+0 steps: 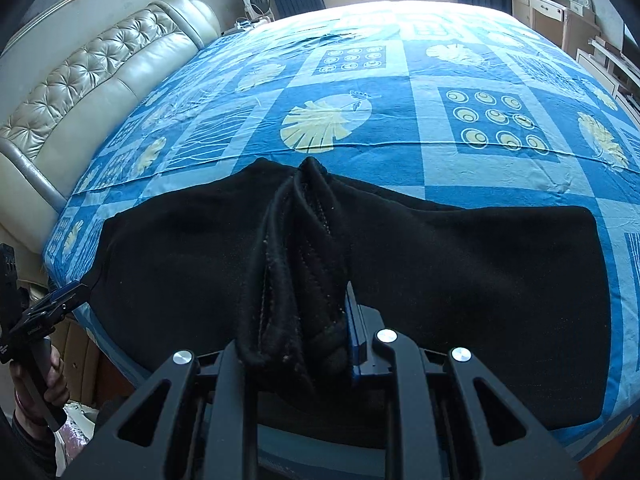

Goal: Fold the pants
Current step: 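Grasp the trouser leg cuffs with the right tool and fold them over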

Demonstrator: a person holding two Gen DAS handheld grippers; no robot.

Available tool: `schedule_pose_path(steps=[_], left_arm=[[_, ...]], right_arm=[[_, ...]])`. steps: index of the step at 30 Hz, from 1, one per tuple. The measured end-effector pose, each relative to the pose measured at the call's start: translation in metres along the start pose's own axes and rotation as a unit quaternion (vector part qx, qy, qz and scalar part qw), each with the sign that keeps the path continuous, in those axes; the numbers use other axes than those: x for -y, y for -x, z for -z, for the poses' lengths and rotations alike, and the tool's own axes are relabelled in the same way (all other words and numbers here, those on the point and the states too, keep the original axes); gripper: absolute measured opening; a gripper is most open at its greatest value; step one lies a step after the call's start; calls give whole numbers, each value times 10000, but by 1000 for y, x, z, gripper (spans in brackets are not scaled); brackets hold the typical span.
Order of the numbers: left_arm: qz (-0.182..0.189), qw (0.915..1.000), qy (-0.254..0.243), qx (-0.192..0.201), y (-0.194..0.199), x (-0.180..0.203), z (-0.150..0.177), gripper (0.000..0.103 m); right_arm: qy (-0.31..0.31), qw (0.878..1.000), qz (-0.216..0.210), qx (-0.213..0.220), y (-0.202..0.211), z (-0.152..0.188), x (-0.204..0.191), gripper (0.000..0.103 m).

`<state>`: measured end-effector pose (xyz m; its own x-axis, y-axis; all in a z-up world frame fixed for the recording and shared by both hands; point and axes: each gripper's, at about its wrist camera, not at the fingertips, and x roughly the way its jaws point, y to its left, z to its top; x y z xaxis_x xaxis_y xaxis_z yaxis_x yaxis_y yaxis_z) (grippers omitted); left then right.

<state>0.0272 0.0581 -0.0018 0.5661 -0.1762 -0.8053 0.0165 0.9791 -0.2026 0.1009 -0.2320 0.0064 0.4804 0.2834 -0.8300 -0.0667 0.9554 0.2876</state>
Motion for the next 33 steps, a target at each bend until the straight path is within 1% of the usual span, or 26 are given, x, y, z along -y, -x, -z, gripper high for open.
schedule_pose_path(steps=[3,9,20,25,33], left_arm=[[-4,10000,6,-2,-1,-1,0,101],[13,10000,-33,-39,-3,2,1,101],[34,10000,-36,-69,-5,4,3,101],[45,10000,-40,-63,-5,5,3,101],[73,9999,-41,-63,-3,6,3,101]], right_arm=[[72,10000,16,-65,-9,3,-12,20],[393,9988,236,-142,-20,8,-31,20],[566,9972,433,-210,-31,17,-43,21],[560,9973,429,-211,-32,18,-45,25],[487,9981,313,-189,-30,22,-52,37]])
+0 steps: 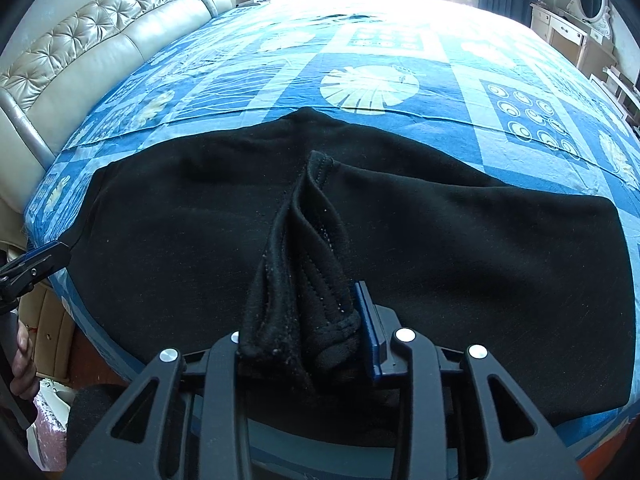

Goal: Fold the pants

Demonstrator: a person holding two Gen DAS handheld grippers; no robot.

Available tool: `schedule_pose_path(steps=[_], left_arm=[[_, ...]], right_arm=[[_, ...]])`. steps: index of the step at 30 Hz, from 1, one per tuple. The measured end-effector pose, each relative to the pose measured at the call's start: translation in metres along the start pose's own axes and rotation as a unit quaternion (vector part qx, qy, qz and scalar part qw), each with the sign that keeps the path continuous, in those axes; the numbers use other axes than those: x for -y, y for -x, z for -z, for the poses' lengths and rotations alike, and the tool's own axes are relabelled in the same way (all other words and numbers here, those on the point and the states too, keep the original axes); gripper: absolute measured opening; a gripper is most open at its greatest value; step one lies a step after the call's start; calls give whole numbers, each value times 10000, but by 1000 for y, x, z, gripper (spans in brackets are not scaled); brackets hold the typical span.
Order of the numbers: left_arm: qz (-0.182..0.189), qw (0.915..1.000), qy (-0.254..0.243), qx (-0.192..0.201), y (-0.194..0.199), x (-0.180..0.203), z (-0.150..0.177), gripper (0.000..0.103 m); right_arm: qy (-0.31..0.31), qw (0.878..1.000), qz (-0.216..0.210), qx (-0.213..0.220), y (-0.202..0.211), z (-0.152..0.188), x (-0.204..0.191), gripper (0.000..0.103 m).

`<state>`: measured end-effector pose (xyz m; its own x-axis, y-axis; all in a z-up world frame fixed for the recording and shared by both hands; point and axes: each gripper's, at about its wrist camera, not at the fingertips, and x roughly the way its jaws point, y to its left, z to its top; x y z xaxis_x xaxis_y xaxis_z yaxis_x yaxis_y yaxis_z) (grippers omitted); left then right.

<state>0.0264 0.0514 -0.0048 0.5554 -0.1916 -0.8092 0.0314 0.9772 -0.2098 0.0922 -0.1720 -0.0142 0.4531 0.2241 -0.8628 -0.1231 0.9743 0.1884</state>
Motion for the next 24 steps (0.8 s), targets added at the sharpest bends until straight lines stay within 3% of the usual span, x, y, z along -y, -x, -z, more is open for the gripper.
schedule_pose_path(steps=[6,9,11,15,18,20,24], left_arm=[[13,10000,-4,8,1,1,0,101],[24,10000,10,4,2,2,-1,101],[28,10000,12,5,3,2,-1,101],[25,10000,-10,23,4,3,0,101],[60,10000,-44,27,5,4,1,101],[54,10000,-75,32,5,5,1,101],[68,10000,-56,23,5,6,2,101]], right_arm=[[-61,9993,-375,-3,8,7,-11,43],[-118,9966,-812,-105,11,13,-21,43],[-110,9956,-925,-141,11,17,-26,52],[-406,9889,-1423,-121,21,19,-12,53],[-807,9743,-2096,154,46,13,22,53],[-1129,9673,-2220,487,68,9,59,53],[-1880,9644,-1501,1103,97,7,162,54]])
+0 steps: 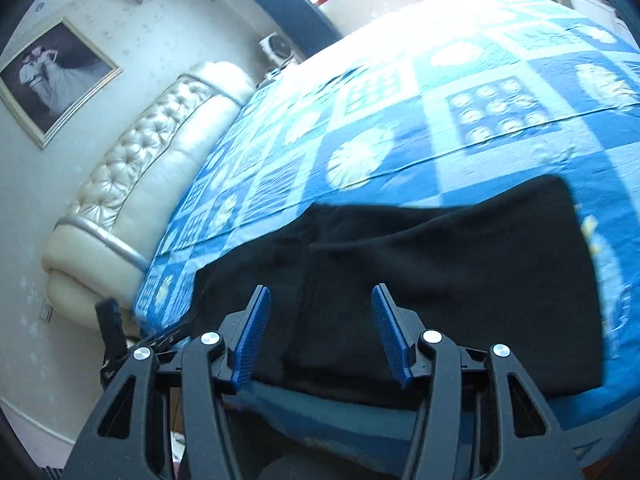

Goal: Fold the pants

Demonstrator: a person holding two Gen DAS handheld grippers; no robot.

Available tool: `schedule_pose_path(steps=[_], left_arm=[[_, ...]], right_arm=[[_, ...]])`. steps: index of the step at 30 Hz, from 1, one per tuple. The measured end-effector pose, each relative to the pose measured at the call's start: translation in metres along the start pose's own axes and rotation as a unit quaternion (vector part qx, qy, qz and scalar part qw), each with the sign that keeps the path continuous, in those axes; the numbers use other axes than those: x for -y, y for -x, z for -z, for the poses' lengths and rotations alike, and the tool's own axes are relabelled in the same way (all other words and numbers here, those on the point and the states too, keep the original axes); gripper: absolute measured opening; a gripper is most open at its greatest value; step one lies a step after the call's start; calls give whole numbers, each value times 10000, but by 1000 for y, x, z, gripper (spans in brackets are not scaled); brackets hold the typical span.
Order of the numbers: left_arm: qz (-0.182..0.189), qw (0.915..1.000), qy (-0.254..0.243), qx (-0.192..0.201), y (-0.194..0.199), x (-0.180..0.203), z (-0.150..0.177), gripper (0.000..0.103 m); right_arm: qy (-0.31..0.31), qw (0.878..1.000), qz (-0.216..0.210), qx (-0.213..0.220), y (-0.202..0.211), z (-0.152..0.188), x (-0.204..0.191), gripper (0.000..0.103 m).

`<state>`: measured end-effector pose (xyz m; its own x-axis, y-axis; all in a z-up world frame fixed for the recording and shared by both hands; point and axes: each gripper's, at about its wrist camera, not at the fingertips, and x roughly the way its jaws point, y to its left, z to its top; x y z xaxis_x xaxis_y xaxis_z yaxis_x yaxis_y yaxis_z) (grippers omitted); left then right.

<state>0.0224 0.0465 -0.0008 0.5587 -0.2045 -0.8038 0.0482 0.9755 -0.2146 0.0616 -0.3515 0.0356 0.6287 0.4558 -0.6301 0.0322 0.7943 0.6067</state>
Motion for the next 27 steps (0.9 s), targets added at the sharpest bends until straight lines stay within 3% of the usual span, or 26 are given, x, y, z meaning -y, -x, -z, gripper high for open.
schedule_pose_path(steps=[2,5,10,11,12,16,19,23,27], left_arm=[[38,10000,29,-4,-1,0,0,101],[87,10000,26,-17,-2,2,0,101],[40,10000,-31,-22,-2,4,1,101],[35,10000,-27,-38,-3,4,2,101],[39,10000,-19,-57,-4,4,3,101],[58,9999,-6,-136,-9,3,5,101],[48,9998,-17,-182,-12,3,7,101],[49,9998,-41,-186,-11,3,7,101],[86,9999,-25,-141,-8,3,6,101]], right_arm=[[-514,9983,255,120,8,-17,51,54],[-1172,9924,344,-144,-6,-29,111,54],[-1747,9829,-291,-506,-40,-25,147,54],[-1770,9823,-346,-513,-45,-24,148,49],[-1796,9814,-336,-581,-51,-24,149,31],[-2053,9764,-266,-612,-61,-17,159,24],[-2044,9768,-307,-564,-59,-15,156,26],[-2196,9719,-548,-649,-47,-5,154,44],[-2095,9708,-759,-888,-31,25,146,53]])
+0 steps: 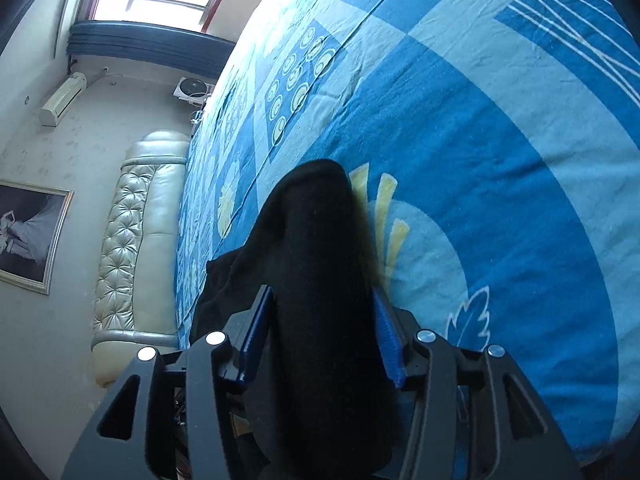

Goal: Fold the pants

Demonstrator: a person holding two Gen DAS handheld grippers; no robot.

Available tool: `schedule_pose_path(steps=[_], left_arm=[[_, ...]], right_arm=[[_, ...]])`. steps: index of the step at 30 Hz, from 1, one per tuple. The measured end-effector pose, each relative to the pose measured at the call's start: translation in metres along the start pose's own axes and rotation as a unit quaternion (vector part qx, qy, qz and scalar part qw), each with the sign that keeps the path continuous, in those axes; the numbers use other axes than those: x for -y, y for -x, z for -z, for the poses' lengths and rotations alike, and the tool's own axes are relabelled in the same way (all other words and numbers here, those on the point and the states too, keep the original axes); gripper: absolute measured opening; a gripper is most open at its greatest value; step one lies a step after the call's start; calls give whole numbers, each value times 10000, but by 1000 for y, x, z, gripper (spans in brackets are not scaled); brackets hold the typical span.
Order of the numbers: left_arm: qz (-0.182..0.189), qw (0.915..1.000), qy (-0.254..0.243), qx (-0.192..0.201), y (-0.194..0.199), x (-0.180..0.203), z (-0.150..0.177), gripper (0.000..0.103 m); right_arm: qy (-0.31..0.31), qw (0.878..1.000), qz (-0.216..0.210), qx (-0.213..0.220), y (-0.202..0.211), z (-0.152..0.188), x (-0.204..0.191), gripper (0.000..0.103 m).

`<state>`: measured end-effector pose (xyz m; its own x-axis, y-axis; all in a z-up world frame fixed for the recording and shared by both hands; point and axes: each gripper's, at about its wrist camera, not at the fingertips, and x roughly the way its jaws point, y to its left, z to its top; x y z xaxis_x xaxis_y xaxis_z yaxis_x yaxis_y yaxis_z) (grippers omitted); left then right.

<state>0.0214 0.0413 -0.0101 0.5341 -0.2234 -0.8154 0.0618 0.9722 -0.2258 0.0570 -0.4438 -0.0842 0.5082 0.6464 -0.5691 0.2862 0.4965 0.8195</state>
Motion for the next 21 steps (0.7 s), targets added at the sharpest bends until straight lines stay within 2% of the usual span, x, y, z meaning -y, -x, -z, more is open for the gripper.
schedule_pose_path(steps=[6,11,16,19,21], left_arm=[[40,10000,12,-24,-1,2,1,101],[24,10000,-41,-43,-1,5,2,101],[19,10000,-84,-32,0,6,2,101],[40,10000,-55,-46,-1,5,2,101],[43,10000,-45,-56,-1,5,2,101]], right_arm=[[-105,9995,-282,-94,12,43,11,58],[-357,9978,-562,42,12,45,20,58],[-404,9974,-588,136,13,46,26,57],[-340,9982,-454,182,16,47,29,47],[-293,9987,-363,217,18,49,33,36]])
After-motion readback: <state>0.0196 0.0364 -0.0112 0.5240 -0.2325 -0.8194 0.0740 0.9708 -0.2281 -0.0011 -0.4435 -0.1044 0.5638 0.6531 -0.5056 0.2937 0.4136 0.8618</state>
